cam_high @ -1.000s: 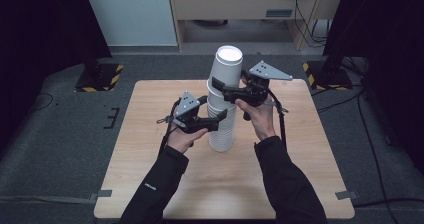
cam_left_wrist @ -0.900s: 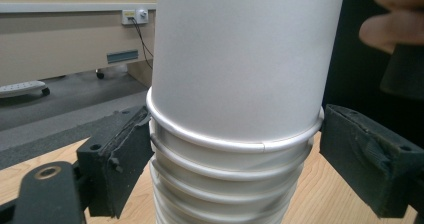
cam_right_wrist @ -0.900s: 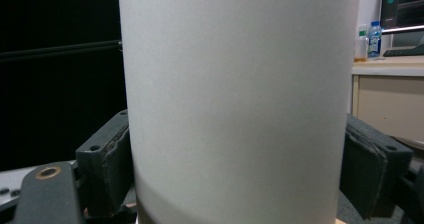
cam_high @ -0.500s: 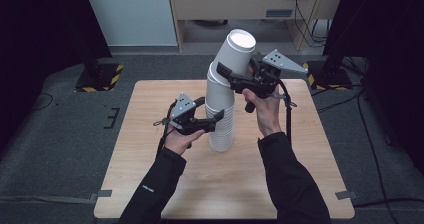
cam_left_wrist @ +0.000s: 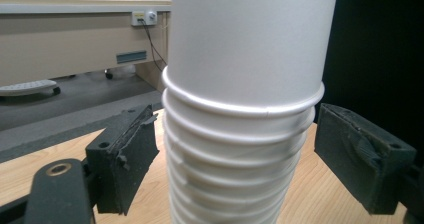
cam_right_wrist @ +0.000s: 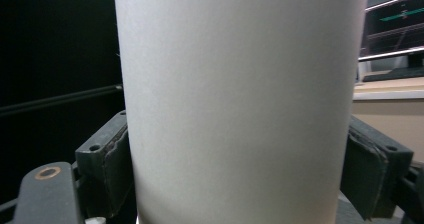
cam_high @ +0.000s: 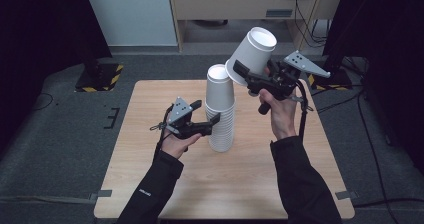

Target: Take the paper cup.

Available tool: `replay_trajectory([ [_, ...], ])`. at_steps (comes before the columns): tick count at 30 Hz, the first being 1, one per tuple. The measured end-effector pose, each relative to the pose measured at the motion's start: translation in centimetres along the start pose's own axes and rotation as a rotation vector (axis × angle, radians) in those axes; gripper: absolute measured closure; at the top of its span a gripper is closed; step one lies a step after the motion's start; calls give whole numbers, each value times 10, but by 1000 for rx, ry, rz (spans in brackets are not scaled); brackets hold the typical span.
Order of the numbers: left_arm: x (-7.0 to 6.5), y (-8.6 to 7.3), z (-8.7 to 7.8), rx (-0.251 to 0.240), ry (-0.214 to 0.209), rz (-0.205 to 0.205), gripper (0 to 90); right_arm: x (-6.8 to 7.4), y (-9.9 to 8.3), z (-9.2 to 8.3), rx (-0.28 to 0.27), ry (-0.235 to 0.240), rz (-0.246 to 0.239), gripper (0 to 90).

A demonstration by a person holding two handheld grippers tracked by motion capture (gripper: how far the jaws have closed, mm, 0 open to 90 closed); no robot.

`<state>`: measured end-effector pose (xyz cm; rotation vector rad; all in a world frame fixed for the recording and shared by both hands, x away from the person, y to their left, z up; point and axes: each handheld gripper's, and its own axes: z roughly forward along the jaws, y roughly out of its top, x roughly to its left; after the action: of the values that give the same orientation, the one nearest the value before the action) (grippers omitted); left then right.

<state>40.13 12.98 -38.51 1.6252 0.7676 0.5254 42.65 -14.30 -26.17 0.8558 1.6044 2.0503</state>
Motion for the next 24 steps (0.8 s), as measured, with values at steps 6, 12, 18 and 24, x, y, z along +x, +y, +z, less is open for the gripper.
replay_trajectory([
  [6, 4, -7, -11, -6, 7, -16, 163, -5, -8, -18, 3, -26, 16, 156],
  [12, 4, -17, -20, -5, 22, -5, 170, -12, -22, -39, 20, -60, 38, 155],
  [18, 1, -29, -24, -14, 16, 18, 191, -15, -32, -54, 32, -78, 44, 154],
  [24, -4, -38, -25, -16, 11, 22, 184, -16, -40, -67, 39, -79, 67, 154],
])
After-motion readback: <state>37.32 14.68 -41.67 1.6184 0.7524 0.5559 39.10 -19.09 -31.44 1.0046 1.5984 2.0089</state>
